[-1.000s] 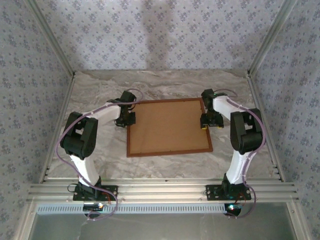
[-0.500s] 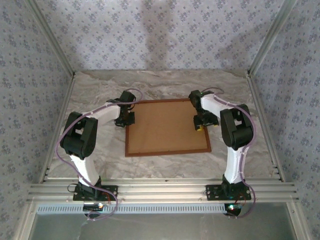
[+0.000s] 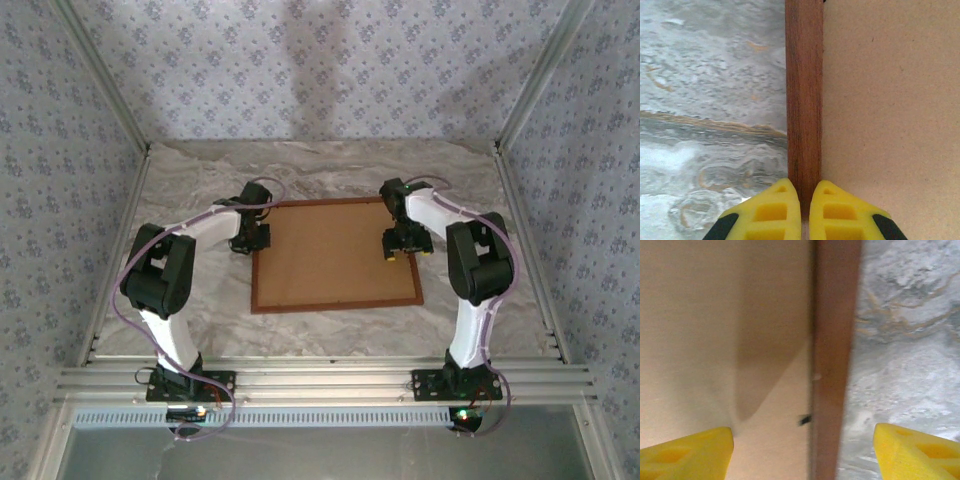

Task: Put the photo into the frame

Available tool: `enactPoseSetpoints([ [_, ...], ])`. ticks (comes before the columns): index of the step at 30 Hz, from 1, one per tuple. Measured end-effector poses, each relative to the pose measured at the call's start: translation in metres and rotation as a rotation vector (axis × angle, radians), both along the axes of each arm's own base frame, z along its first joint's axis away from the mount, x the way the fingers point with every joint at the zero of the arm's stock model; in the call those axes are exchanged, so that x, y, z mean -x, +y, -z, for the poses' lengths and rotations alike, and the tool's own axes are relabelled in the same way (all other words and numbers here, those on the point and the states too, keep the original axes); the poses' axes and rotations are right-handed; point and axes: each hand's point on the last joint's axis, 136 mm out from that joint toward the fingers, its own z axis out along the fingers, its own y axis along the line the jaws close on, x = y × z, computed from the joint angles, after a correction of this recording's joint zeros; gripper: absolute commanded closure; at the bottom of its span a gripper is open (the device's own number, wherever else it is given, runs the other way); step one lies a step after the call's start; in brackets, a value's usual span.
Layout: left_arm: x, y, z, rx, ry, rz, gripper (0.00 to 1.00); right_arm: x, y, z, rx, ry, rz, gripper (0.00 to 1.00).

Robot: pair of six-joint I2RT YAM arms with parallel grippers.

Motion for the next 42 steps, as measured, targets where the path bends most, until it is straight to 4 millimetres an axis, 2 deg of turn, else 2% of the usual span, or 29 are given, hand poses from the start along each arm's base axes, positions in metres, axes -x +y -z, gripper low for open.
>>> enactPoseSetpoints([
  [3, 0.001, -0.005, 0.000, 0.020, 0.002, 0.010, 1.00, -0.002, 0.000, -0.012, -0.069, -0.035, 0.028, 0.26],
  [8, 0.001, -0.006, 0.000, 0.026, 0.004, 0.012, 1.00, -0.007, -0.019, -0.023, -0.092, -0.082, 0.083, 0.27],
  [15, 0.001, -0.006, 0.000, 0.026, 0.005, 0.012, 1.00, 0.004, -0.038, -0.008, -0.063, -0.048, 0.124, 0.27],
  [26, 0.001, -0.006, 0.000, 0.025, 0.005, 0.012, 1.00, -0.001, -0.050, -0.008, -0.012, -0.075, 0.127, 0.27],
  [31, 0.001, -0.006, 0.000, 0.025, 0.005, 0.012, 1.00, 0.001, -0.053, -0.004, 0.007, -0.064, 0.127, 0.27],
  [36, 0.001, -0.006, 0.000, 0.025, 0.005, 0.012, 1.00, 0.007, -0.052, 0.010, 0.007, -0.020, 0.127, 0.27],
  [42, 0.001, -0.006, 0.000, 0.025, 0.005, 0.012, 1.00, 0.007, -0.050, 0.012, -0.010, -0.013, 0.129, 0.27],
])
